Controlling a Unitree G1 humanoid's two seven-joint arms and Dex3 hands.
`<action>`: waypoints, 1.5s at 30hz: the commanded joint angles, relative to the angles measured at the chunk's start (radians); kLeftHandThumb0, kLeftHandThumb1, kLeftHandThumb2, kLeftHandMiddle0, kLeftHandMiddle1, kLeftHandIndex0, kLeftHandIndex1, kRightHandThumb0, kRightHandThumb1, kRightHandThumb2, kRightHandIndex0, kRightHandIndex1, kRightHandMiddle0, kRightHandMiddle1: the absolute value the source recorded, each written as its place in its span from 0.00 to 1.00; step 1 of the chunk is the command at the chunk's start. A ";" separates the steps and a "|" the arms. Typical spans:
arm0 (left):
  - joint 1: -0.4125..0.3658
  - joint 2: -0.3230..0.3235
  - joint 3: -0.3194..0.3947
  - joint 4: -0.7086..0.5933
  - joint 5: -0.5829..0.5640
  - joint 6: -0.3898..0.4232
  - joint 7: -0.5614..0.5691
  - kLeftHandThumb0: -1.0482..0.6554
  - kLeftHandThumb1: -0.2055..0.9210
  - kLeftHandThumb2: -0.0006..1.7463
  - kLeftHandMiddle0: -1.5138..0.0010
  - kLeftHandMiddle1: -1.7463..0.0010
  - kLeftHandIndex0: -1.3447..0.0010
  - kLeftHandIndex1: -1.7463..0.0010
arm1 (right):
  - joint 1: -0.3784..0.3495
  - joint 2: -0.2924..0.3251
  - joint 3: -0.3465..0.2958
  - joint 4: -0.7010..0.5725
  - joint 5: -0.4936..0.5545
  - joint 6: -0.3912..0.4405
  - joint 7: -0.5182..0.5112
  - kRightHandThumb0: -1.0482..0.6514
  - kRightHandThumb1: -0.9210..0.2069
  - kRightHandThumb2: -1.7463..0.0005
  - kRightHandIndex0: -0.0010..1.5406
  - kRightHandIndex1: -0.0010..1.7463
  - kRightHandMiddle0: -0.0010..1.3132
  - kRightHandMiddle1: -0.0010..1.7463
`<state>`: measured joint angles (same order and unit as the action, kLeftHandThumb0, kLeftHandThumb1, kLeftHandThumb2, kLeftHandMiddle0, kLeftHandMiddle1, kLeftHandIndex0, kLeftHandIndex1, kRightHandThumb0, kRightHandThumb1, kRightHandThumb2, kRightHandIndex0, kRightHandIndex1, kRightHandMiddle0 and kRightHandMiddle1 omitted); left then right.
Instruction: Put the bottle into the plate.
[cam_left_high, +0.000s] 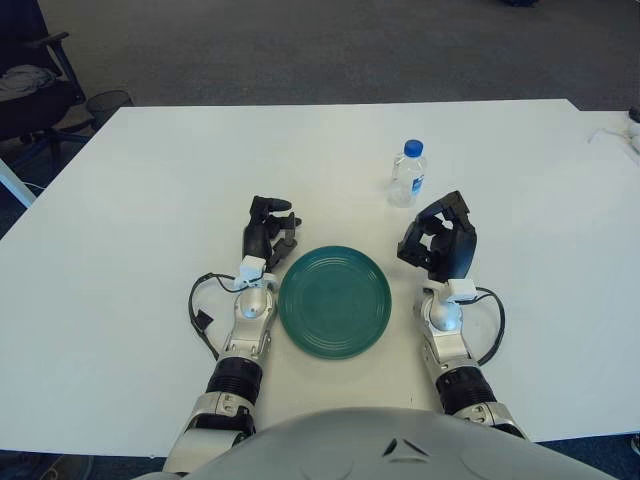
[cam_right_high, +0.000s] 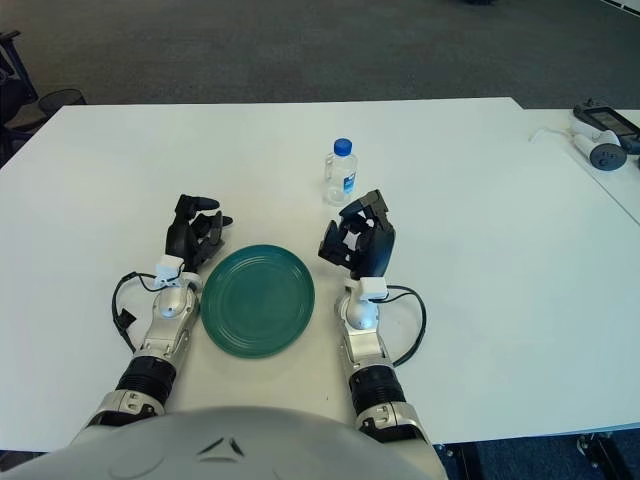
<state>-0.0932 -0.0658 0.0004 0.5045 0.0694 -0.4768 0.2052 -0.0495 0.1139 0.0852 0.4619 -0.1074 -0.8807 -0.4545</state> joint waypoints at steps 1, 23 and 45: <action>0.106 0.016 0.009 0.071 0.012 0.074 0.001 0.40 0.92 0.37 0.59 0.35 0.82 0.00 | 0.295 0.036 -0.022 0.204 -0.036 -0.034 -0.036 0.34 0.55 0.24 0.78 1.00 0.47 1.00; 0.096 0.011 0.015 0.066 0.018 0.103 0.023 0.40 0.89 0.40 0.59 0.34 0.80 0.00 | 0.266 0.026 -0.162 0.016 -0.059 -0.010 -0.253 0.34 0.55 0.24 0.74 1.00 0.47 1.00; 0.094 0.010 0.020 0.045 0.012 0.127 0.020 0.40 0.86 0.42 0.60 0.34 0.79 0.00 | 0.205 0.011 -0.182 0.084 -0.010 -0.089 -0.228 0.35 0.51 0.27 0.73 1.00 0.44 1.00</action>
<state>-0.0787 -0.0686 0.0022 0.4943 0.0826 -0.4193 0.2221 0.0211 0.1172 -0.0697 0.3810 -0.0868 -0.9362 -0.7196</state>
